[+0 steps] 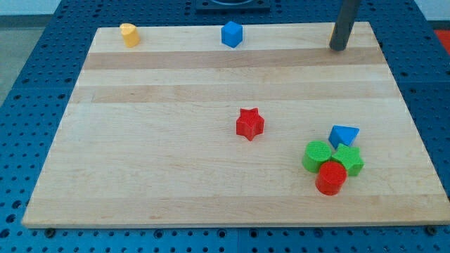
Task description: Move the red circle to the center left of the board
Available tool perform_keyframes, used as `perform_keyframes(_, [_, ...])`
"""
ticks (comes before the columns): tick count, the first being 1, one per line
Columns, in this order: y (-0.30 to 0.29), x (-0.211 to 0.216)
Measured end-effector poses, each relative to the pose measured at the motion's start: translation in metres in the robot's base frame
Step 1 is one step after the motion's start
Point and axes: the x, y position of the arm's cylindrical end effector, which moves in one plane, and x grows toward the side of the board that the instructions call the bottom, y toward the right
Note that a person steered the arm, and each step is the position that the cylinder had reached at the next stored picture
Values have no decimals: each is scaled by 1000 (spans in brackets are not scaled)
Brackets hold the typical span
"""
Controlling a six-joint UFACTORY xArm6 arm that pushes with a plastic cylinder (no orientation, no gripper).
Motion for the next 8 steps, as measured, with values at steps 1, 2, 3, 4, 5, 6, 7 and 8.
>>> perform_keyframes(1, [-6, 13])
perform_keyframes(2, [-21, 44])
perform_keyframes(3, [-36, 83])
perform_keyframes(4, [-27, 117])
perform_keyframes(5, [-6, 161])
perform_keyframes(6, [17, 209])
perform_keyframes(7, [32, 251])
perform_keyframes(8, [24, 299])
